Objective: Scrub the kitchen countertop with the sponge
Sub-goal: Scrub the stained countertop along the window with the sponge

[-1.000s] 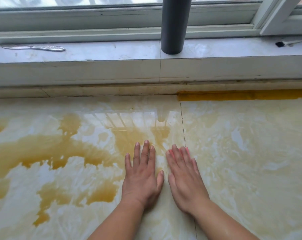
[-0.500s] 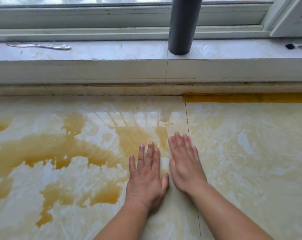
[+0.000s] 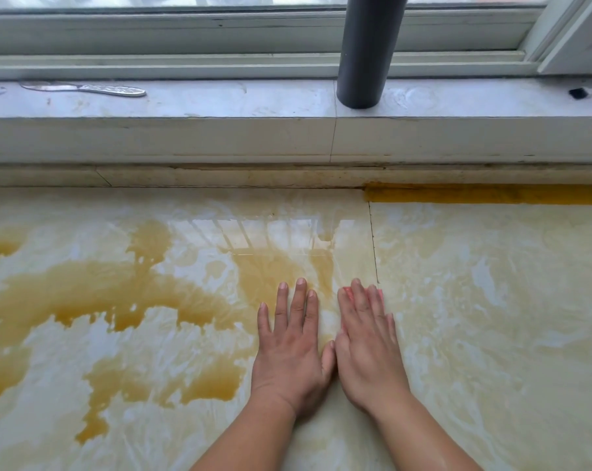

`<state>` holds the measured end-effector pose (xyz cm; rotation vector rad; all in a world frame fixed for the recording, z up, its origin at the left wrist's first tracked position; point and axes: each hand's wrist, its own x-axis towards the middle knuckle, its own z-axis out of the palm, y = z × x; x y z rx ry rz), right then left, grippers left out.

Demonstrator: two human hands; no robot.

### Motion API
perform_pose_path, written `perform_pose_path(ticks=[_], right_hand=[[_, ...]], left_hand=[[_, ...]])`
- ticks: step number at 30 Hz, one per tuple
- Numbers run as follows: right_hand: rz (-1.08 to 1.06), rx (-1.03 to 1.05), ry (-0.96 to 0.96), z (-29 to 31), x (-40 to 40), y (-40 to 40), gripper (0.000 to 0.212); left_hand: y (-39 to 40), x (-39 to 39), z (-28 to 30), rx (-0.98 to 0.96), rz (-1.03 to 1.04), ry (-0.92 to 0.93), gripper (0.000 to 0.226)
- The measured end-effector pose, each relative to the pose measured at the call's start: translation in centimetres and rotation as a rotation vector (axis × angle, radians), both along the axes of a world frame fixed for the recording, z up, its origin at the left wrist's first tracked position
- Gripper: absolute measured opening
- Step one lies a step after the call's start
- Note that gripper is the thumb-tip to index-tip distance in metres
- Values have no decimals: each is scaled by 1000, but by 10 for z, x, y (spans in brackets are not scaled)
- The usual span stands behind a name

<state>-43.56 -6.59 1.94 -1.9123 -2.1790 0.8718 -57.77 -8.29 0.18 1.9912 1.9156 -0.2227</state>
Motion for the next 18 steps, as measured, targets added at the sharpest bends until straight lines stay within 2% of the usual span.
perform_pose_path(ticks=[3,9,11,15,18], right_hand=[[-59,8,6,-1,-11,27,70],[-35,17,-37,4,-29,128,66],[-3,22,-27,4,-28,123,67],[110,47,-14,1,-13,57,72],[123,12,-41,-2,-13,59,70]], left_hand=[[0,-1,1,-7,-10,20,80],[1,0,4,-4,-9,28,81],[1,0,4,-7,-10,29,81],[1,0,4,-15,-11,23,82],[1,0,4,-22,-8,21,83]])
